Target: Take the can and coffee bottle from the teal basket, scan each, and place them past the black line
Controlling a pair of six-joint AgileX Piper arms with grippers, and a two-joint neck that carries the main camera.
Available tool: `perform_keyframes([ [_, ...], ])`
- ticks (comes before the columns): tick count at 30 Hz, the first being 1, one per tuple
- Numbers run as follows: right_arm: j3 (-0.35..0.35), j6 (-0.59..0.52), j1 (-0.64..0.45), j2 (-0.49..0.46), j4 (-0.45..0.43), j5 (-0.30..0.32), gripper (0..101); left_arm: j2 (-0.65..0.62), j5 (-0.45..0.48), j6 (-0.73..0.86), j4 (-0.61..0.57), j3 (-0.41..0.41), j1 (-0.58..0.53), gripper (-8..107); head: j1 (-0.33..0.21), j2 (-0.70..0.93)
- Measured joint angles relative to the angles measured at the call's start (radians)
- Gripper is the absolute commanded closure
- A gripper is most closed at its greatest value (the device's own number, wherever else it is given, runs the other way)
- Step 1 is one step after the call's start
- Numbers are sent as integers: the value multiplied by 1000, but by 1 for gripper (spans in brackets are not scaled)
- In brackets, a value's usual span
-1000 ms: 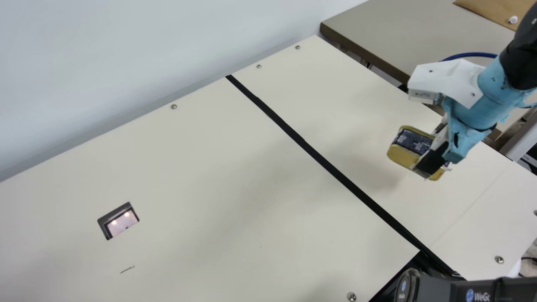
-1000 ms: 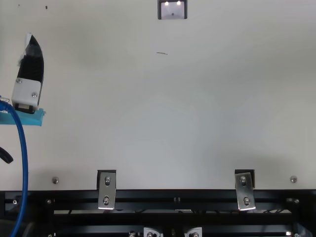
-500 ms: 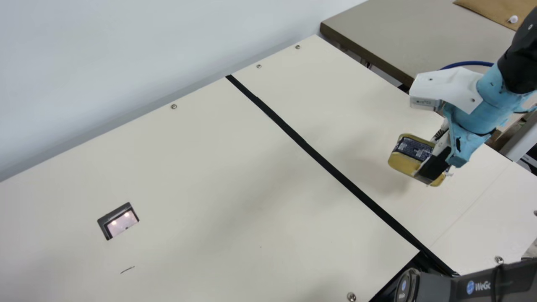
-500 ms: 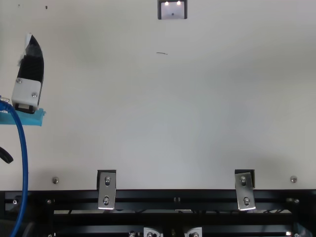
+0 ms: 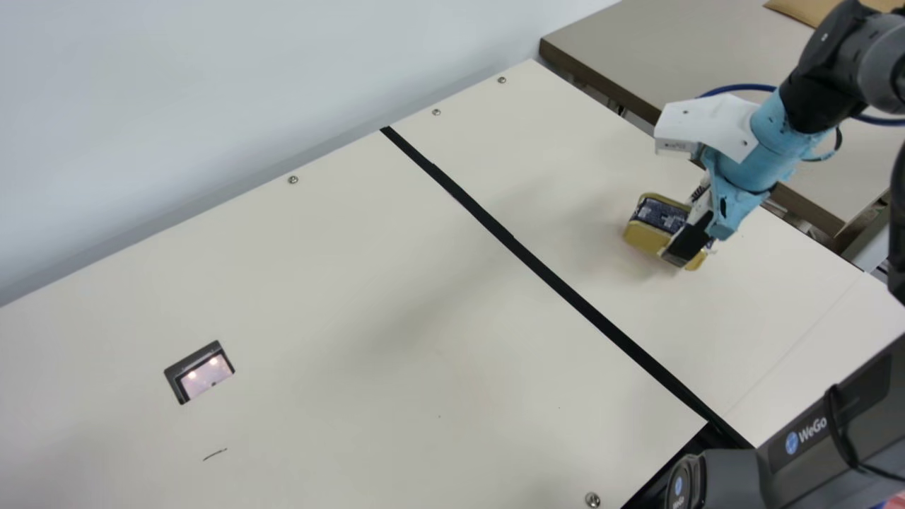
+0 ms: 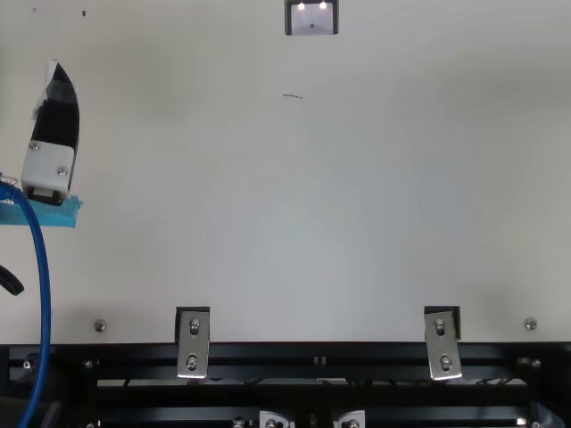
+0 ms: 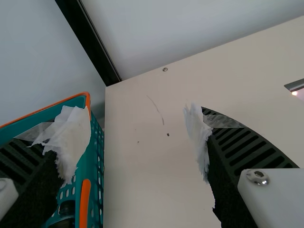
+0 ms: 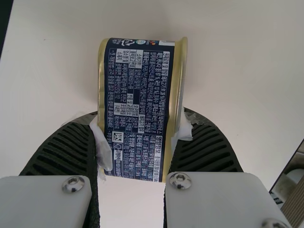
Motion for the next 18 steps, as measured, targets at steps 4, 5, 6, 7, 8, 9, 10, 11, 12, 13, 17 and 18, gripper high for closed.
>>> perform_keyframes([
  [4, -40, 12, 30, 40, -11, 6, 101, 0, 0, 0, 0, 0, 0, 9, -5, 0],
  [5, -46, 15, 39, 48, -15, 9, 101, 0, 0, 0, 0, 0, 0, 9, -5, 0],
  [6, -50, 17, 45, 53, -18, 12, 95, 0, 0, 0, 0, 0, 0, 9, -5, 0],
  [7, -54, 18, 53, 59, -22, 17, 28, 0, 0, 0, 0, 0, 0, 9, -5, 0],
  [8, -55, 19, 57, 61, -29, 20, 0, 0, 0, 0, 0, 0, 0, 9, -5, 0],
  [9, -57, 22, 64, 65, -35, 27, 0, 0, 0, 0, 0, 0, 0, 9, -5, 5],
  [10, -57, 21, 71, 67, -43, 34, 0, 0, 0, 0, 0, 0, 0, 9, 0, 0],
  [11, -56, 21, 78, 68, -48, 43, 0, 0, 0, 0, 0, 0, 0, 9, -5, 0],
  [12, -56, 21, 84, 68, -51, 51, 0, 0, 0, 0, 0, 0, 0, 9, -5, 0],
  [13, -54, 21, 91, 67, -56, 58, 0, 0, 0, 0, 0, 0, 0, 9, -5, 0],
  [17, -53, 25, 109, 43, -79, 92, 0, 0, 0, 0, 0, 0, 0, 9, -5, 0],
  [18, -54, 25, 113, 30, -79, 104, 0, 0, 0, 0, 0, 0, 0, 9, -5, 0],
])
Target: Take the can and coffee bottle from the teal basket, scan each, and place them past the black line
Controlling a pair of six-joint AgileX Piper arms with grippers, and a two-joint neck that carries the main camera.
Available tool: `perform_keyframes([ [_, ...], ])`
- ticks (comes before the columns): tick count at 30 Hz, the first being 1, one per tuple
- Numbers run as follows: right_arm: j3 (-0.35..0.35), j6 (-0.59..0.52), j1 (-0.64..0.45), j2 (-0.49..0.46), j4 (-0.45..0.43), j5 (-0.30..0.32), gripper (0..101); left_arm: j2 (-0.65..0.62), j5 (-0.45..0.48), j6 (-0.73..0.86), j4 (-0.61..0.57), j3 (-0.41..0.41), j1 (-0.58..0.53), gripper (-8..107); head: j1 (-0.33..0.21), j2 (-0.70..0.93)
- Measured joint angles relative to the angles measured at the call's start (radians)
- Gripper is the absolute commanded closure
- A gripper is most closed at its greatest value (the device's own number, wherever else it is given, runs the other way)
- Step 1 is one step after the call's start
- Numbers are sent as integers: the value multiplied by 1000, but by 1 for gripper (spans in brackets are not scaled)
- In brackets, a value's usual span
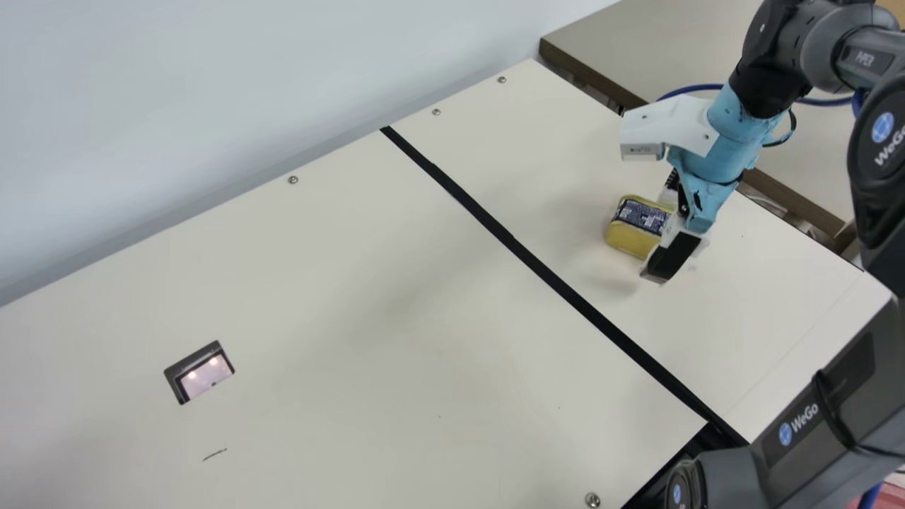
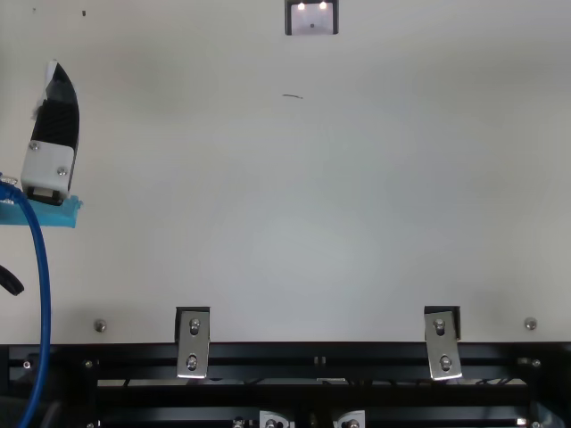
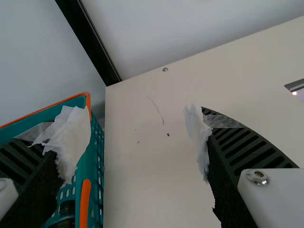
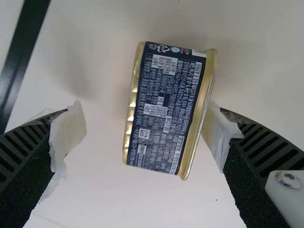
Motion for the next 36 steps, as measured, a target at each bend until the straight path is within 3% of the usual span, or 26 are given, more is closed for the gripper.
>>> perform_keyframes([
  [5, -4, -10, 18, -90, 55, 56, 0, 0, 0, 0, 0, 0, 0, 9, 0, 0],
  [17, 125, -17, 100, -279, 325, 57, 0, 0, 0, 0, 0, 0, 0, 9, 0, 0],
  [27, 125, 111, 262, -405, 557, 56, 0, 0, 0, 0, 0, 0, 0, 9, 0, 0],
  [36, 66, 290, 446, -520, 800, 58, 0, 0, 0, 0, 0, 0, 0, 9, 0, 0],
])
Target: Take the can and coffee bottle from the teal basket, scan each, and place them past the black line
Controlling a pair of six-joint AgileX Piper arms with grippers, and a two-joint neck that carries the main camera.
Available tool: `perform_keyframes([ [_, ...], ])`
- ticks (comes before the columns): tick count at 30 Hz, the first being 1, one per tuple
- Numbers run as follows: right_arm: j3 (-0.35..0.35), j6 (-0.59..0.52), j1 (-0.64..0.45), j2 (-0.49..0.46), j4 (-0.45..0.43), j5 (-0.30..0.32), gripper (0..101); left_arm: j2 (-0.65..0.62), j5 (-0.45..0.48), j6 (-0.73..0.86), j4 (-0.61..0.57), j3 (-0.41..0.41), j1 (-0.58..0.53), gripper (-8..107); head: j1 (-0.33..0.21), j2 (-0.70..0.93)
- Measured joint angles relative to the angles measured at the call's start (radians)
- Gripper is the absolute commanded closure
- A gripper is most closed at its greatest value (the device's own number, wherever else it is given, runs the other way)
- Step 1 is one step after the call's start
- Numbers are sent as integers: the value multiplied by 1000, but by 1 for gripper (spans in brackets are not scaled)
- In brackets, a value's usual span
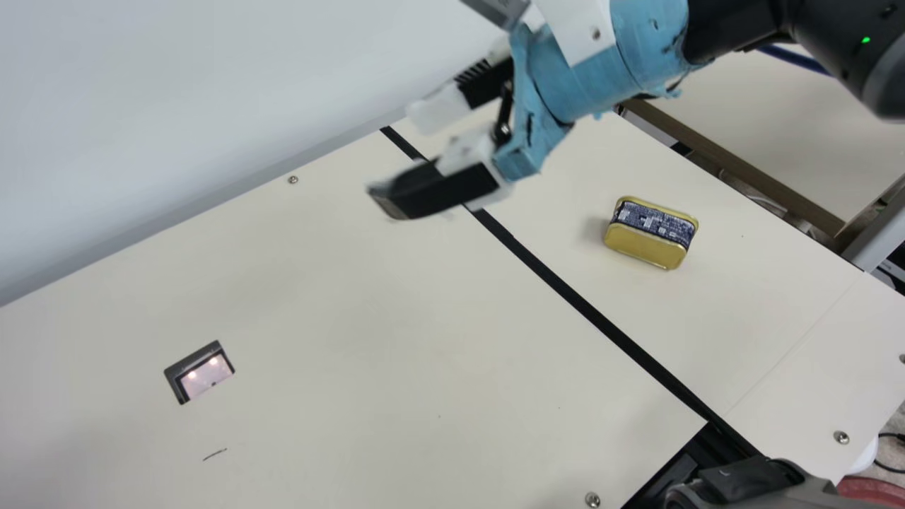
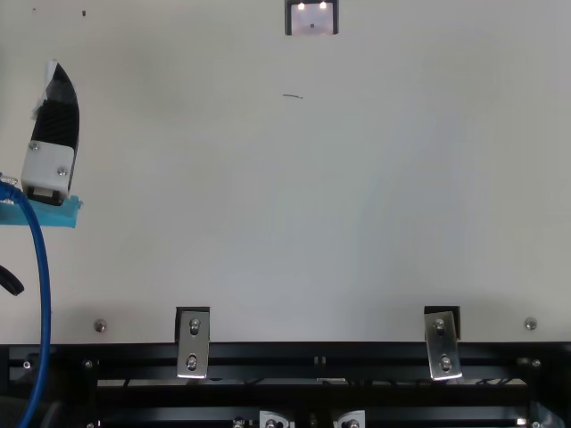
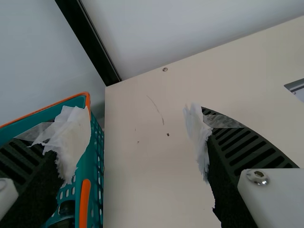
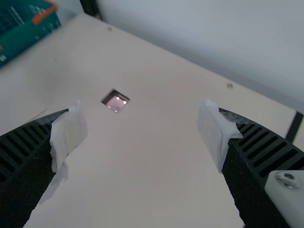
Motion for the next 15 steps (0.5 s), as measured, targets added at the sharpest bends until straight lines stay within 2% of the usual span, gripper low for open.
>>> perform_keyframes([
  [3, -28, 81, 59, -44, 53, 1, 0, 0, 0, 0, 0, 0, 0, 9, 0, 0],
  [7, -33, 180, 125, -97, 45, 1, 0, 0, 0, 0, 0, 0, 0, 9, 0, 0],
  [15, 42, 364, 238, -220, -27, 0, 0, 0, 0, 0, 0, 0, 0, 9, 0, 0],
])
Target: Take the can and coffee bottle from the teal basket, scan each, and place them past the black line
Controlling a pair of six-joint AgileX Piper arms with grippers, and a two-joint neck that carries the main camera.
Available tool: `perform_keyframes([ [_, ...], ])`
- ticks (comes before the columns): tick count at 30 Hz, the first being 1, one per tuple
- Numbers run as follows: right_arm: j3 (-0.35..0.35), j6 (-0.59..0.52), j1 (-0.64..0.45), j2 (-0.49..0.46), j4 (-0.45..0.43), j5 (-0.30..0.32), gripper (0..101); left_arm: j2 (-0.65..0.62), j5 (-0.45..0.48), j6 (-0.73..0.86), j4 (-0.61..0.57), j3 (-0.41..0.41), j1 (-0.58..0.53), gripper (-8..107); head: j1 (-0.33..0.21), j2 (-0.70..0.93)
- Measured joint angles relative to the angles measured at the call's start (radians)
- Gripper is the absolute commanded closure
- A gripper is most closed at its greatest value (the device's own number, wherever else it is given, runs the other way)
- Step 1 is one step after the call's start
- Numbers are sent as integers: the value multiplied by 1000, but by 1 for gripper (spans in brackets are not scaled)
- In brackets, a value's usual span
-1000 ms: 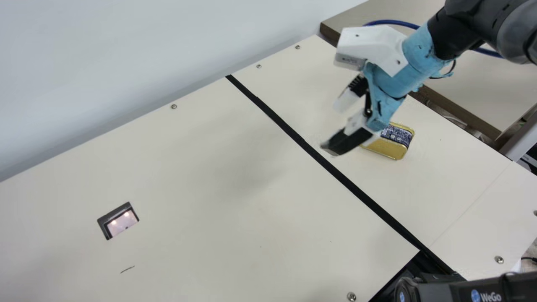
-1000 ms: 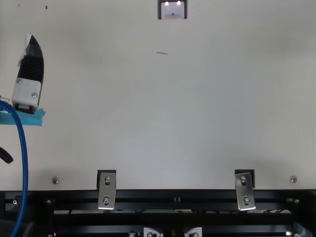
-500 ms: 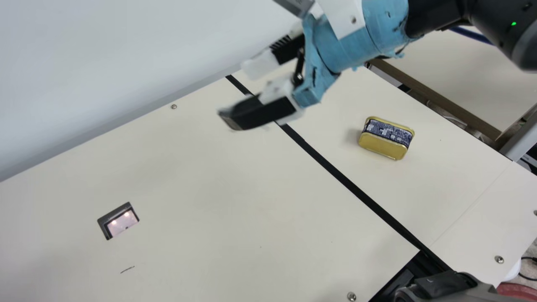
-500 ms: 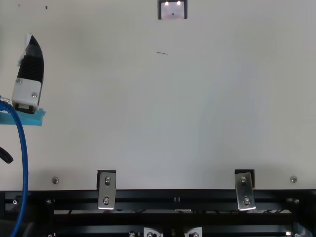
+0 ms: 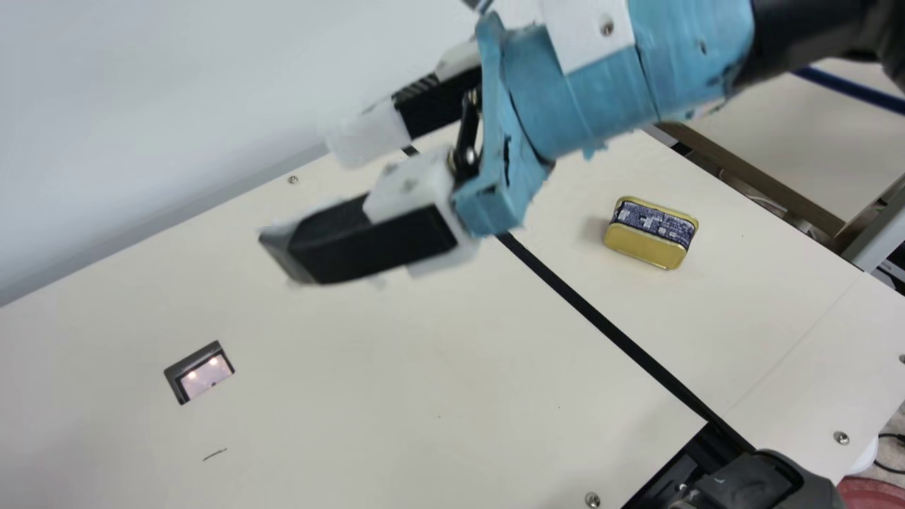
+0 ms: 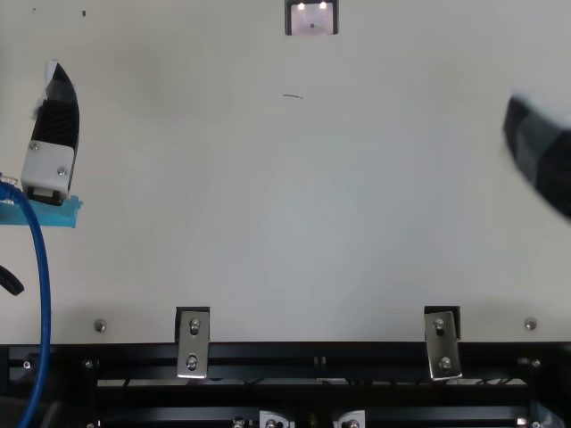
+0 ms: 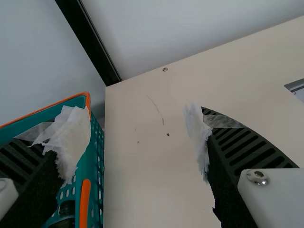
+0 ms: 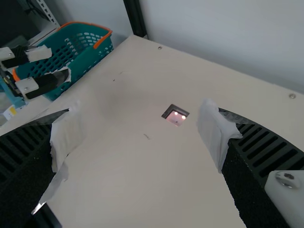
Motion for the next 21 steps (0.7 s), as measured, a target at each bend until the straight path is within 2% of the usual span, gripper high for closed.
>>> perform_keyframes([
  [5, 28, 76, 34, -57, -35, 7, 0, 0, 0, 0, 0, 0, 0, 9, 0, 0],
  [21, 28, 77, 34, -61, -38, -3, 0, 0, 0, 0, 0, 0, 0, 9, 0, 5],
])
